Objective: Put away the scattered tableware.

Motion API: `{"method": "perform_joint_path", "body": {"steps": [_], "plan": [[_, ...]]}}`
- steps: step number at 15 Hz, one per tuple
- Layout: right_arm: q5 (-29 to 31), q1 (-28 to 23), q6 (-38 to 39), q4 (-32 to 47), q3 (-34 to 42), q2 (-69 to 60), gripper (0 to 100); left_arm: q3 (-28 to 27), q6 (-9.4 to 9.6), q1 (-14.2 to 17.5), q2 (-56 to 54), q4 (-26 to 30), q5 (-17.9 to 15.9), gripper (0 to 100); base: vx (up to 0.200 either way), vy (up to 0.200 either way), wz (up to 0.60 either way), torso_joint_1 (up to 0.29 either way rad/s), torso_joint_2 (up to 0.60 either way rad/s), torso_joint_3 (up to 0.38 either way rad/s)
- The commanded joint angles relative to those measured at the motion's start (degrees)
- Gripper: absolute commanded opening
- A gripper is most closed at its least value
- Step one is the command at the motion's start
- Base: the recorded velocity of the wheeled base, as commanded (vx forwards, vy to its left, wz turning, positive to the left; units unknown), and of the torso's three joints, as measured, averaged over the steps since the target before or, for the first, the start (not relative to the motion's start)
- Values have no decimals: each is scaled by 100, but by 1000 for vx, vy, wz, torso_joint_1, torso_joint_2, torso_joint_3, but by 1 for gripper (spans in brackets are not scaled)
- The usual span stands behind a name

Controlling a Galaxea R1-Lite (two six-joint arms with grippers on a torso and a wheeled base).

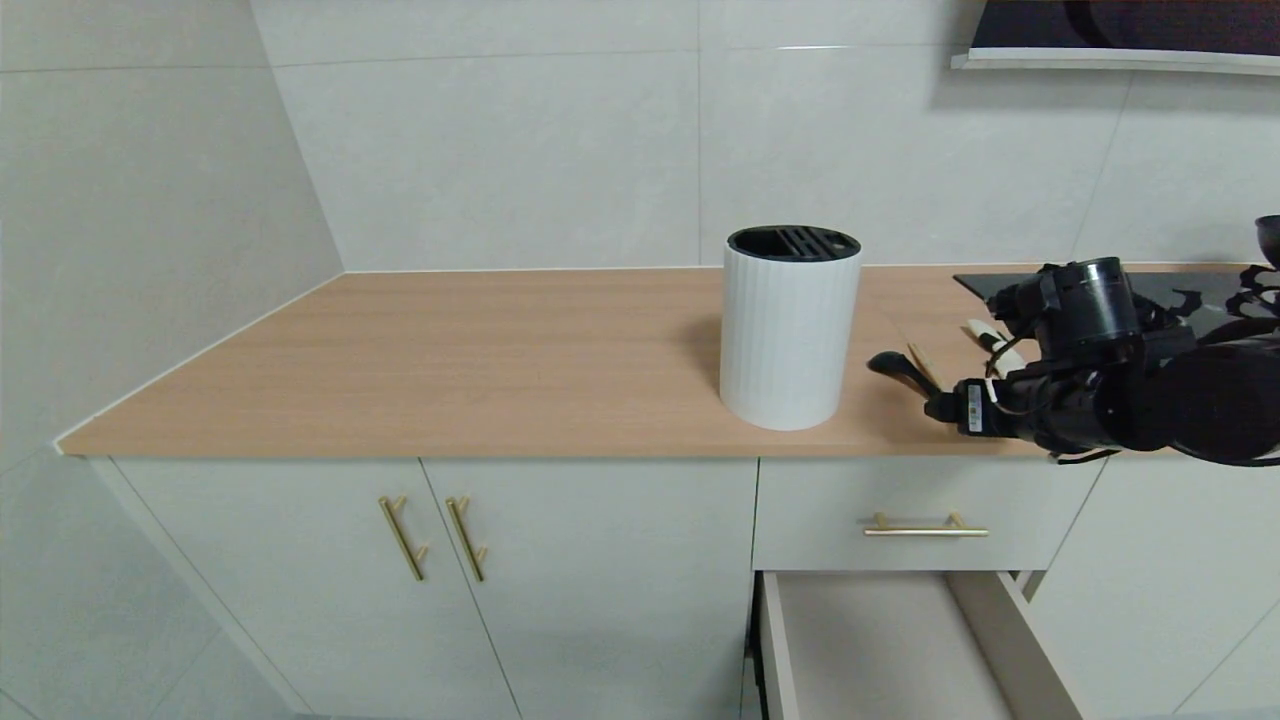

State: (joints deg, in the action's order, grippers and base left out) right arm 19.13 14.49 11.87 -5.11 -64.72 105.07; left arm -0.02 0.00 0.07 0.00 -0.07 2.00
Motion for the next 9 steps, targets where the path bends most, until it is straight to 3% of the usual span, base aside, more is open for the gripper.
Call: {"method": "perform_joint_path", "body": {"steps": [1, 9], "plan": [[3, -131, -1, -298, -49, 365, 100, 2, 0, 1, 9, -1, 2, 100, 0, 0, 0, 0, 0, 0], [-14, -245, 8, -544, -32, 620, 100, 2, 0, 1, 9, -1, 2, 100, 0, 0, 0, 0, 0, 0]]}}
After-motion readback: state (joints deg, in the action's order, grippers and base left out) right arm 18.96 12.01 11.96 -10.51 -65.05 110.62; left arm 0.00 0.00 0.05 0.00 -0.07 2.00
